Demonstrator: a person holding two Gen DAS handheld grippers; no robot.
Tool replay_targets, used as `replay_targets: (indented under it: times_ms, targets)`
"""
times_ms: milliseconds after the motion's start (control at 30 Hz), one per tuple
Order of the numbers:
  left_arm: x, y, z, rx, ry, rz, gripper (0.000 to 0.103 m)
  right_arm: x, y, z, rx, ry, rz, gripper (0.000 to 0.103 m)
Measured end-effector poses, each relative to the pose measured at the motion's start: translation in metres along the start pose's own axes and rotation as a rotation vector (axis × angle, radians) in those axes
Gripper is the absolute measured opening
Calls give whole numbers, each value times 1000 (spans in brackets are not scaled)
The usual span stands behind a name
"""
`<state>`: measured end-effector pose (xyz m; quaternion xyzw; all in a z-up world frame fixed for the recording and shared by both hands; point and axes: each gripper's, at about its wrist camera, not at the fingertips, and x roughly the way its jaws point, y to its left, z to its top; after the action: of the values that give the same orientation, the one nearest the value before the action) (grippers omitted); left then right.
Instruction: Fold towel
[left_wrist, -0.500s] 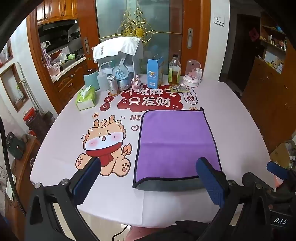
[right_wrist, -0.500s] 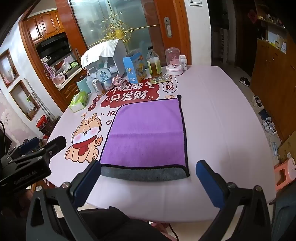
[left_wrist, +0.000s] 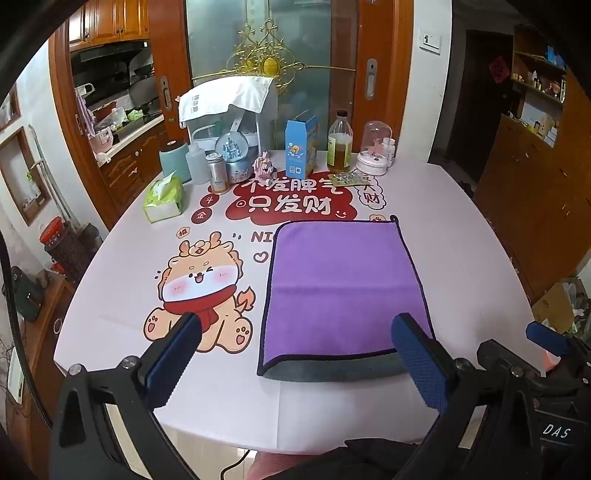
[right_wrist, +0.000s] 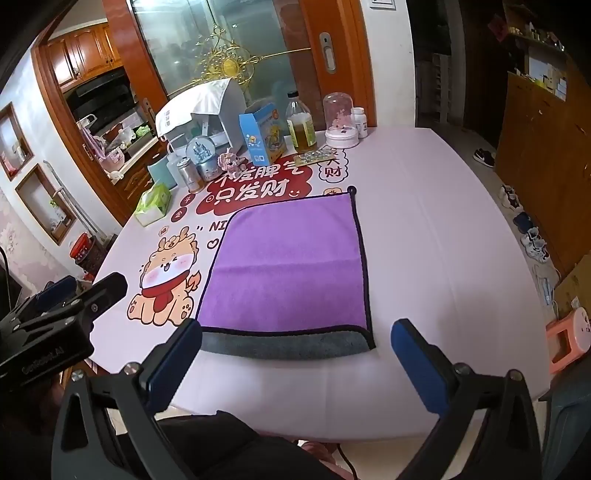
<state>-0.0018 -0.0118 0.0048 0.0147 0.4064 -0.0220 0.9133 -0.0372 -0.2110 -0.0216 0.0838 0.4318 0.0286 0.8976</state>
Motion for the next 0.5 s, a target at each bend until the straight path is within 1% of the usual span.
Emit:
replay_targets:
  times_ms: [500]
  targets:
    - [2, 6, -1, -9, 6, 4, 101, -1, -4, 3, 12, 7, 2, 102]
